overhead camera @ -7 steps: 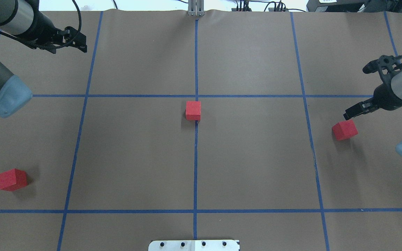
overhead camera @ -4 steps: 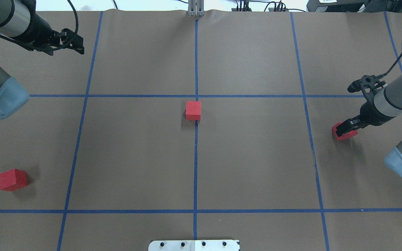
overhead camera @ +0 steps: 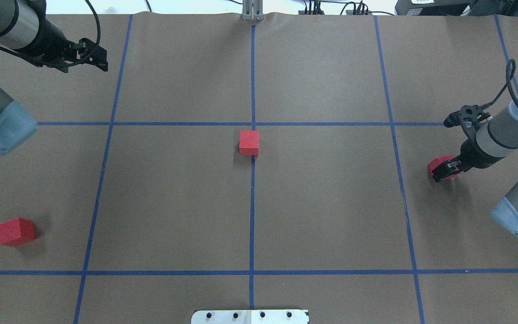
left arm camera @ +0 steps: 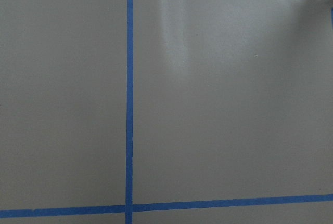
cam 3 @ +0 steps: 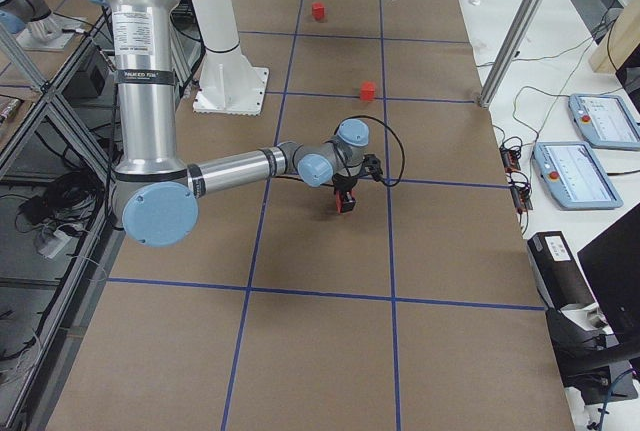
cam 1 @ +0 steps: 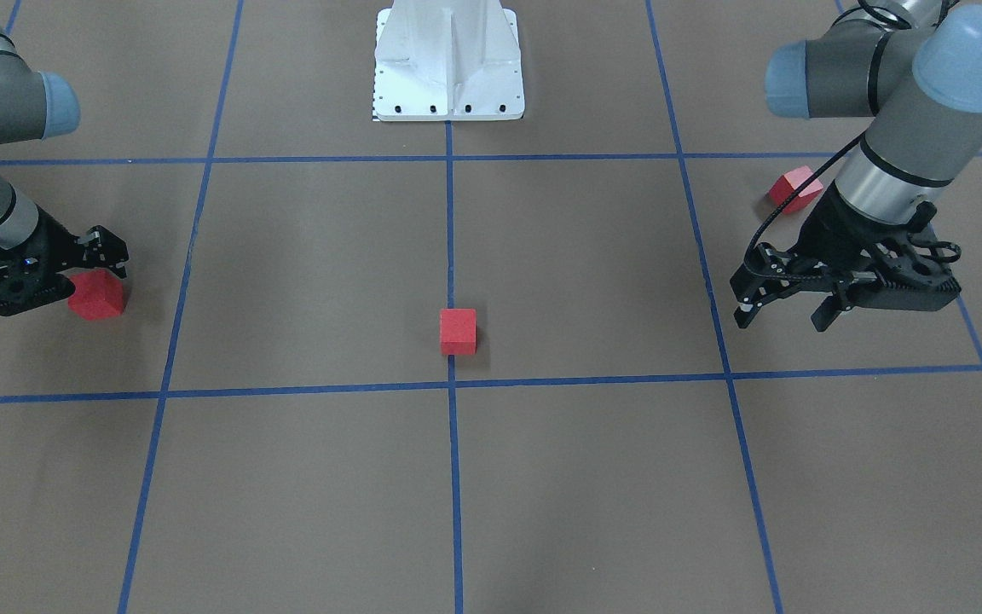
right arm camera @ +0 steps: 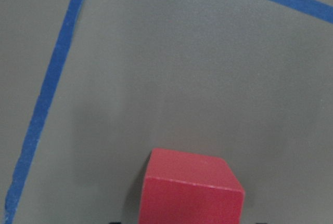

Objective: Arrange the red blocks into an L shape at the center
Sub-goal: 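Lower the right gripper onto the far red cube and grasp it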

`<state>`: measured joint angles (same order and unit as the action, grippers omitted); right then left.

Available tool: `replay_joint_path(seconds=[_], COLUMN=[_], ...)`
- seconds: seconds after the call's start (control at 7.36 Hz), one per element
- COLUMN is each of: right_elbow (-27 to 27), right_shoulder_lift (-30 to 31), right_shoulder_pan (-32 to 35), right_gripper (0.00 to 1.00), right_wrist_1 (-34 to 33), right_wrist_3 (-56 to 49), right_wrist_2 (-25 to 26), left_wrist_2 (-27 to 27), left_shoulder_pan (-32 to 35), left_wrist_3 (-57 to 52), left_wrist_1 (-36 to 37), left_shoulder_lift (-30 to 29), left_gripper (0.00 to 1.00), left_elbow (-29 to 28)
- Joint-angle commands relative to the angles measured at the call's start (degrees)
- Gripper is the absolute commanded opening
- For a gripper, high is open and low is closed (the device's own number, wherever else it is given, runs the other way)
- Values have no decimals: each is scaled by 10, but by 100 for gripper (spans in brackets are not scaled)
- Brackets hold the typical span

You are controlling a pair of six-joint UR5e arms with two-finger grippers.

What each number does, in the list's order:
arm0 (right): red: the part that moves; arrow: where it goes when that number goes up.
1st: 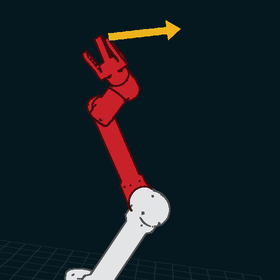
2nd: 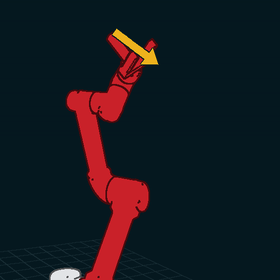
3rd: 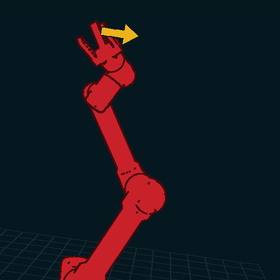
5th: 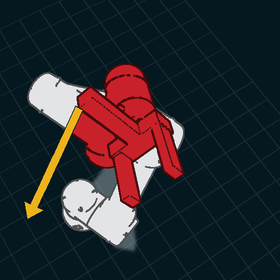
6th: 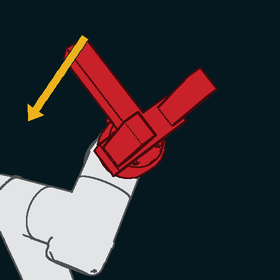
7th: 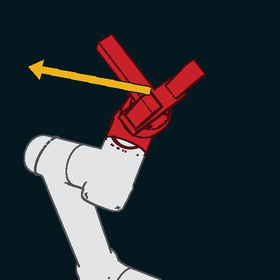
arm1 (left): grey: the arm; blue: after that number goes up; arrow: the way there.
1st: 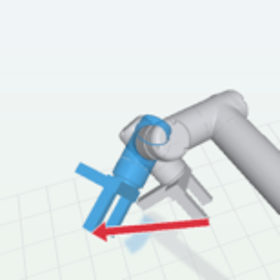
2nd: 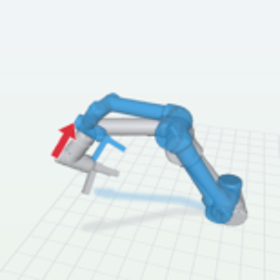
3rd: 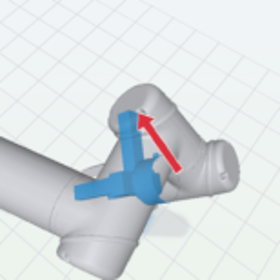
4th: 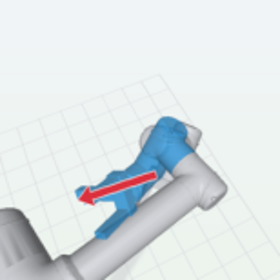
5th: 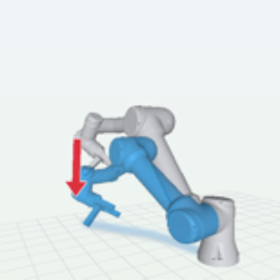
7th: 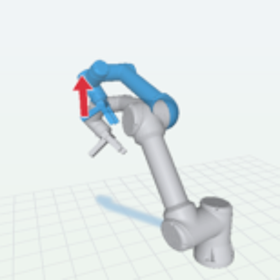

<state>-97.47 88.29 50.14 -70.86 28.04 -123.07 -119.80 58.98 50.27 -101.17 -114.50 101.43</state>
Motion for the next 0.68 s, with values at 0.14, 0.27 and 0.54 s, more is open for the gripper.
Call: replay_joint_path(seconds=[0.14,0.27,0.54], right_elbow=[-49,-70,-83], right_shoulder_lift=[-19,-56,-203], right_shoulder_pan=[1,1,-33], right_gripper=[0,0,0], right_wrist_1=[-10,-54,-178], right_wrist_3=[8,36,120], right_wrist_2=[2,-23,-26], left_wrist_2=[-2,-2,-5], left_shoulder_pan=[2,4,38], left_wrist_3=[-2,-28,-105], left_wrist_1=[-28,-37,-37], left_shoulder_lift=[29,44,86], left_gripper=[100,100,100], left_elbow=[3,3,1])
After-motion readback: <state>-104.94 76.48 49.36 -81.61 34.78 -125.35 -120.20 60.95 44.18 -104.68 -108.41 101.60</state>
